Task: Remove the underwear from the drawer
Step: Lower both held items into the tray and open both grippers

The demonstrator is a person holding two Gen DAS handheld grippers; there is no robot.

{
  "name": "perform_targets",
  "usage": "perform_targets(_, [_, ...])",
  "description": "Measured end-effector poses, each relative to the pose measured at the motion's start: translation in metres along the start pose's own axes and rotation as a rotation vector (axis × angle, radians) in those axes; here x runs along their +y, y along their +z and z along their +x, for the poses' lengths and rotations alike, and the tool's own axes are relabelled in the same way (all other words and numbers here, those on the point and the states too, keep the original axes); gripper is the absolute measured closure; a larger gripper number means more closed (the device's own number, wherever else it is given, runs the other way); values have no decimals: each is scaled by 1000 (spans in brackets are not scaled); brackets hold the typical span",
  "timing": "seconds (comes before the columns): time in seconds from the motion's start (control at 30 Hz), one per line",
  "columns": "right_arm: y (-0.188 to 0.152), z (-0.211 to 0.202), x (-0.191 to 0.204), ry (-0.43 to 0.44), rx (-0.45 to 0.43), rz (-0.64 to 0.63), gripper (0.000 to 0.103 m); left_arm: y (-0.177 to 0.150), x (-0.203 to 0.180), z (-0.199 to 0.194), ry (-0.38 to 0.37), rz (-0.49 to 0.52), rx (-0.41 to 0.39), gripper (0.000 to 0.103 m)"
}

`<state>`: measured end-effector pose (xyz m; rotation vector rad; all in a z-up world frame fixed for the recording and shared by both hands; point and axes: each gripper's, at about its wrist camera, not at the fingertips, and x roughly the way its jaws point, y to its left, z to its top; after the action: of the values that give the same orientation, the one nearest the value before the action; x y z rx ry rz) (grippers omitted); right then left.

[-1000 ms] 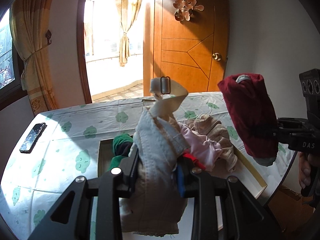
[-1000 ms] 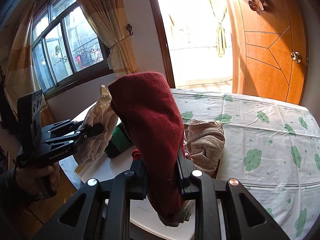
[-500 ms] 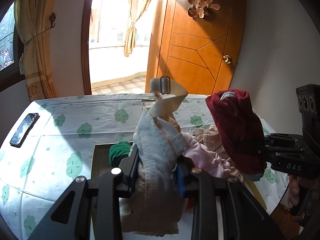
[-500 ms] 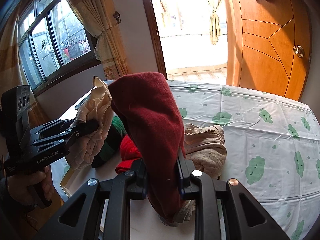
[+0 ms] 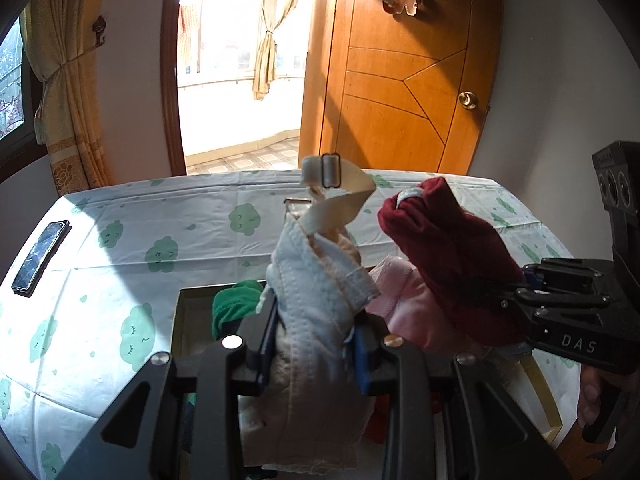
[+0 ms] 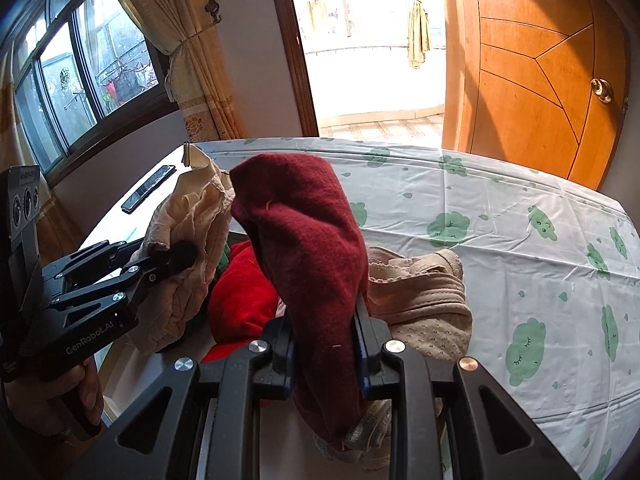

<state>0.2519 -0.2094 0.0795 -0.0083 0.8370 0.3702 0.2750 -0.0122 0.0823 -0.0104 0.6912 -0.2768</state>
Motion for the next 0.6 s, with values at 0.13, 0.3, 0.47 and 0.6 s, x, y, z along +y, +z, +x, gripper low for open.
perform_targets(0.13, [0, 10, 2, -23, 13, -13, 78, -1, -2, 8, 6, 0, 14, 72])
perform_targets(0.3, [-3, 20, 3, -34, 33, -24, 76, -3, -7, 14, 30, 21, 21, 62])
perform_targets(0.47, [-7, 29, 8, -57, 55, -65, 75, -5, -10, 18, 44, 36, 20, 54])
perform_targets(0.6, [-8, 30, 8, -59, 54, -74, 73, -5, -10, 18, 34, 44, 21, 46])
